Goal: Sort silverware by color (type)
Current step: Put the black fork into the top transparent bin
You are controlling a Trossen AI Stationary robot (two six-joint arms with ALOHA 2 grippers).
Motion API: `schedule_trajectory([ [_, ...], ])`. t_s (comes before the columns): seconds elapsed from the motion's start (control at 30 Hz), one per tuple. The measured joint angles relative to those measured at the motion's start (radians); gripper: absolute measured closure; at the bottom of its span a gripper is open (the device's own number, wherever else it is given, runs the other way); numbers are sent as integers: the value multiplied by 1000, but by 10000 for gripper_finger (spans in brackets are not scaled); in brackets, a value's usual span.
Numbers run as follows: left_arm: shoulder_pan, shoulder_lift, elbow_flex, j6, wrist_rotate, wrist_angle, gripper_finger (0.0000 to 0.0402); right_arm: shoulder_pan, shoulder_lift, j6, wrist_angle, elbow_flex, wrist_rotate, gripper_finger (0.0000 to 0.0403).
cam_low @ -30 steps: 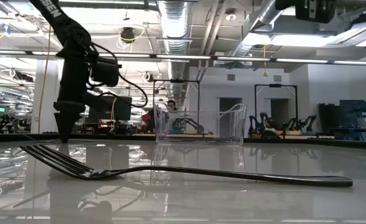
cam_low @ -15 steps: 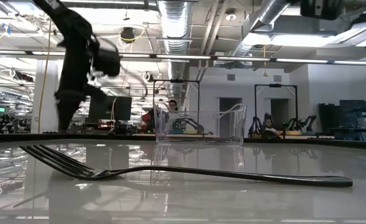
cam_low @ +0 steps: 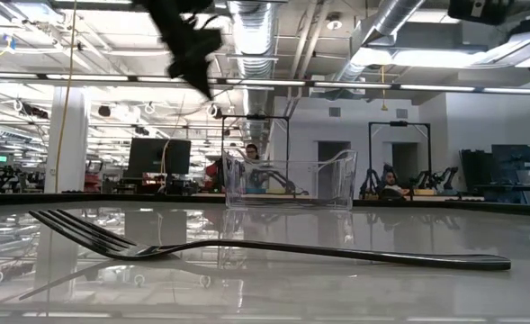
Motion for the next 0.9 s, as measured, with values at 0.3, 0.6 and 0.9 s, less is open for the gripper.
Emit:
schedule_trajectory([
  [0.3,-117,418,434,144,13,-67,401,-21,0,-12,-4,0,-29,376],
  [0.6,-149,654,664,236,-21,-224,400,8,0,25,-5,0,-28,376],
  [0.9,-151,675,662,241,-14,-216,316,26,0,58,-6,0,-17,376],
])
